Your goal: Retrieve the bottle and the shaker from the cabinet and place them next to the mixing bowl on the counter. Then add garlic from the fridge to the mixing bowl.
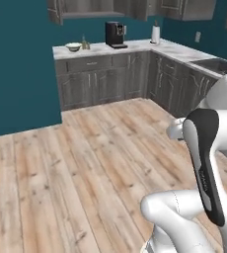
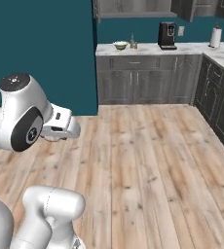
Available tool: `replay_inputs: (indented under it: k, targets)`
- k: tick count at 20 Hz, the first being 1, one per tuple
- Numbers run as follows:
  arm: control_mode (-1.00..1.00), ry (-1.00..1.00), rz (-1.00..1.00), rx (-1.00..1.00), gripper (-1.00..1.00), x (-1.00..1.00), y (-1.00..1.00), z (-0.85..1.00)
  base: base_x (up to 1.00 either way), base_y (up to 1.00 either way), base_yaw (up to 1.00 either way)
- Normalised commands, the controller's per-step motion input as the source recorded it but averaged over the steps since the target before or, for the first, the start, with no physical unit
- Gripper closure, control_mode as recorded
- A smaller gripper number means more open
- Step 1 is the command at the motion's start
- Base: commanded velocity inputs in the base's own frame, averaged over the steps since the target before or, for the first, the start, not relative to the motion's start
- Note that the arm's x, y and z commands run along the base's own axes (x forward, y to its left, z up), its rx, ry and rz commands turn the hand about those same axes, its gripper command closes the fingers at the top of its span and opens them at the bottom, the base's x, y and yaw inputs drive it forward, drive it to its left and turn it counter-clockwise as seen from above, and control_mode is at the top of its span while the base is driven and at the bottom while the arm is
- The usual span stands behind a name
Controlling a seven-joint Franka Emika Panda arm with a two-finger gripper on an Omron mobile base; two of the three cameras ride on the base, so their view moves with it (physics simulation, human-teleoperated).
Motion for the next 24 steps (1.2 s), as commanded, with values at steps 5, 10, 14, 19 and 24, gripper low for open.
replay_inputs:
  k: [5,10,14,19,24]
  targets:
    - [1.00,0.00,0.00,0.00,1.00,0.00,0.00,0.00,1.00,-0.46,0.24]
    - [1.00,0.00,0.00,0.00,1.00,0.00,0.00,0.00,1.00,-0.69,0.16]
    - [1.00,0.00,0.00,0.00,1.00,0.00,0.00,0.00,1.00,-0.76,0.05]
    - [1.00,0.00,0.00,0.00,1.00,0.00,0.00,0.00,1.00,-0.41,0.03]
    - [1.00,0.00,0.00,0.00,1.00,0.00,0.00,0.00,1.00,-0.05,0.01]
